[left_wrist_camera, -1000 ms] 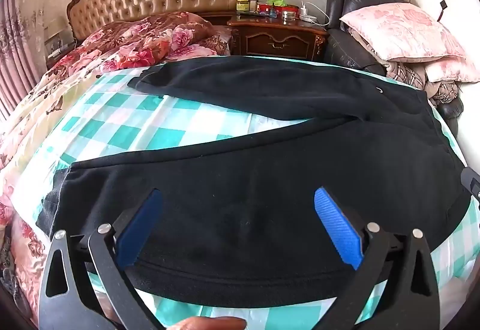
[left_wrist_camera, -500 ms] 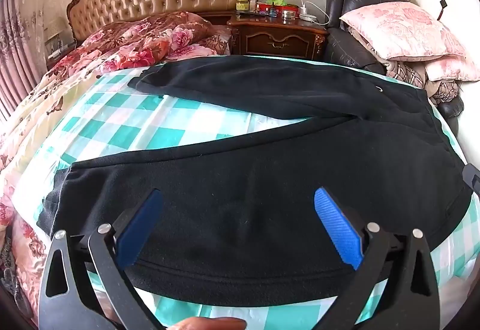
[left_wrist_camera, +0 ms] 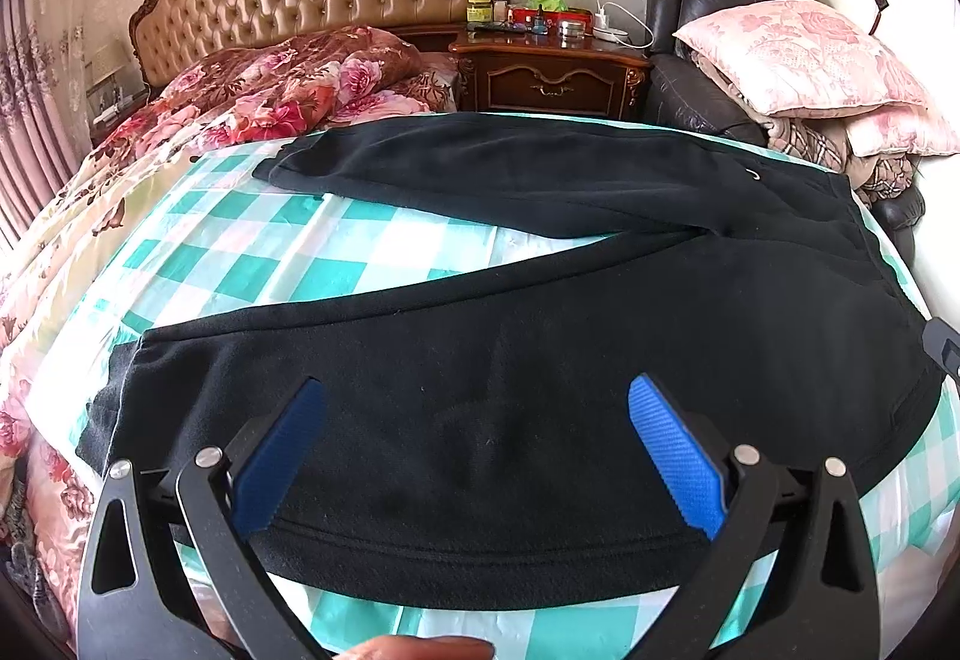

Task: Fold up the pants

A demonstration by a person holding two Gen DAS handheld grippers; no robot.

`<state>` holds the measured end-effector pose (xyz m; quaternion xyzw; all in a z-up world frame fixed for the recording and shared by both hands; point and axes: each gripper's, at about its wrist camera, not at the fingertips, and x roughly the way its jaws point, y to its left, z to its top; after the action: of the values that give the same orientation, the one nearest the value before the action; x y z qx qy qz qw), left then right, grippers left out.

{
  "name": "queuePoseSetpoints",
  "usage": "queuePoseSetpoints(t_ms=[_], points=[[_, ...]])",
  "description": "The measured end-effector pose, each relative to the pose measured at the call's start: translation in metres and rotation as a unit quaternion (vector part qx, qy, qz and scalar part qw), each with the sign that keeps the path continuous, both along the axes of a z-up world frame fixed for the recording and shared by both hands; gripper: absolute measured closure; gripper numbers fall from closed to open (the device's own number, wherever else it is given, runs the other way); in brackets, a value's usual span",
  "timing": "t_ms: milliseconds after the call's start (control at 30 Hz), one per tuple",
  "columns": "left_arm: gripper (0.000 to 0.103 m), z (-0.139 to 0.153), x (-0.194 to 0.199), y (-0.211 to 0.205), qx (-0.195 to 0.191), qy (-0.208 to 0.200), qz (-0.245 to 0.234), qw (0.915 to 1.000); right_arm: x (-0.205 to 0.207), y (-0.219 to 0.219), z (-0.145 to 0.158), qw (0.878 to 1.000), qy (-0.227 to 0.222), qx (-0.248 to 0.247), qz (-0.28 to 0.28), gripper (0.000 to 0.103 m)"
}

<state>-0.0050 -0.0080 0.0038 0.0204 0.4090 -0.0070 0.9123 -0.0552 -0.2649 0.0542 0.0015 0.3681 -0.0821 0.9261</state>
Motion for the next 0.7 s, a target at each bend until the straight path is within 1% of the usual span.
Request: queuePoseSetpoints(t_ms=[700], points=[[0.002, -0.0002, -0.0002, 0.0003, 0.001, 0.001, 0.002, 1.0, -0.0008, 0.0004, 0.001, 1.0, -0.001, -0.002, -0.002, 0.004]])
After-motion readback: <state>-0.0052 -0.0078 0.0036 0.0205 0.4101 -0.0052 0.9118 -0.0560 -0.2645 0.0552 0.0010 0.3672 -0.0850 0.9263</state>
